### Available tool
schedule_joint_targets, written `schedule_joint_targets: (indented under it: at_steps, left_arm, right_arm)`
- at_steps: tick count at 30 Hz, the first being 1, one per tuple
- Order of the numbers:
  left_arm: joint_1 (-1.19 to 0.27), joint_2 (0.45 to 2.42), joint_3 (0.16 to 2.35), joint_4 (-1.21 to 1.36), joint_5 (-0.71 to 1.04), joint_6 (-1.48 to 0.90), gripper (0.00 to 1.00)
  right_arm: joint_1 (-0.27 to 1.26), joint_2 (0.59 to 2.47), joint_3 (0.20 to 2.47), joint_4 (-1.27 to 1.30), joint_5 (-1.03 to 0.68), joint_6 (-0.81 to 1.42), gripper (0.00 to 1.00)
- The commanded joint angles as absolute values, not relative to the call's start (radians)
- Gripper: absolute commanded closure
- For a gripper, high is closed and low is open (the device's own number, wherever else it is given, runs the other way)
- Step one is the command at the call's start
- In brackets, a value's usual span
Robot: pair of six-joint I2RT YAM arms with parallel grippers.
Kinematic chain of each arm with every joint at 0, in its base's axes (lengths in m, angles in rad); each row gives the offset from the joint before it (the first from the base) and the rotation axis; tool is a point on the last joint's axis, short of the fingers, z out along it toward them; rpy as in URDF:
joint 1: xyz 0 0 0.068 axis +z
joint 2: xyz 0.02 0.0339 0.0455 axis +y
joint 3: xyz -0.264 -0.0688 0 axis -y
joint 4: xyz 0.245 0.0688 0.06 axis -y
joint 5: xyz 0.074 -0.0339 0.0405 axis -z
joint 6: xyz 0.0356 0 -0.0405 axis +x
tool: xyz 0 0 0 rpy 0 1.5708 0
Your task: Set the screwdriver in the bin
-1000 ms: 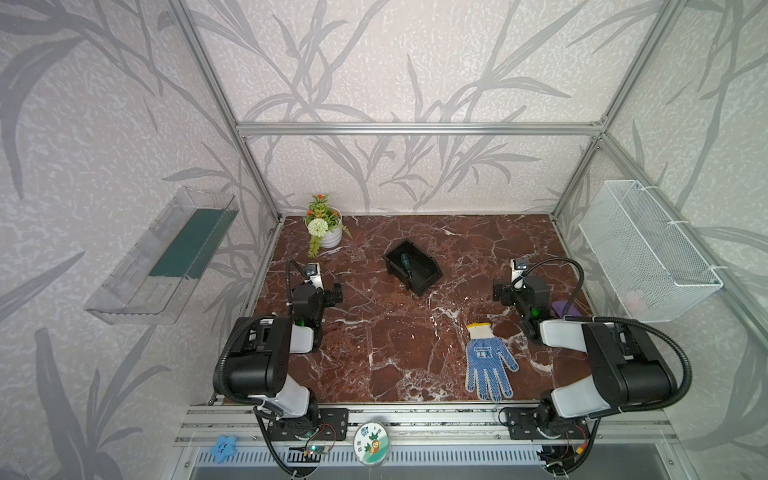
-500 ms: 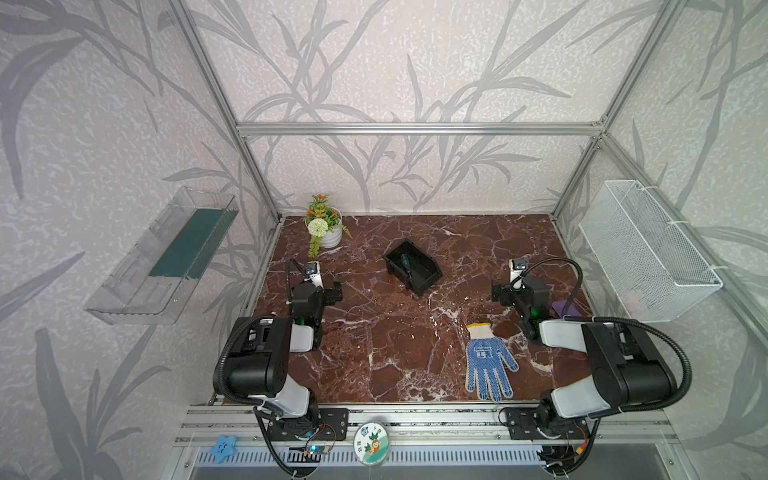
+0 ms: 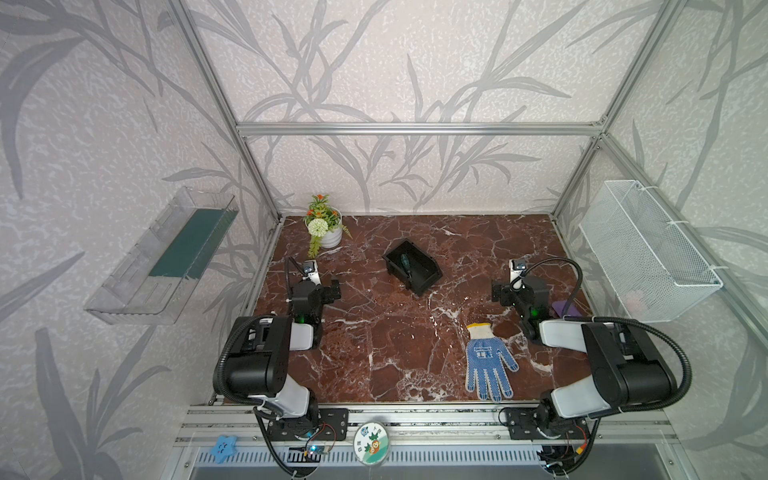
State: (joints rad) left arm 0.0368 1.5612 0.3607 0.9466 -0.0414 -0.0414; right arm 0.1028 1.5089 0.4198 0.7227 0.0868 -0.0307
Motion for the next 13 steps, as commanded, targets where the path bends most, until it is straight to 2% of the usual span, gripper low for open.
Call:
schedule_joint_targets:
  at_steps: [1, 13]
  left_arm:
    - [0.041, 1.567, 0.379, 0.941, -0.058, -0.044, 0.01]
    - [0.041, 1.566, 0.382, 0.938, -0.058, -0.044, 0.01]
  right_arm:
    - [0.101, 1.514, 0.439, 0.723, 0.086, -0.026, 0.01]
    - [0.101, 1.514, 0.439, 0.723, 0.086, -0.026, 0.01]
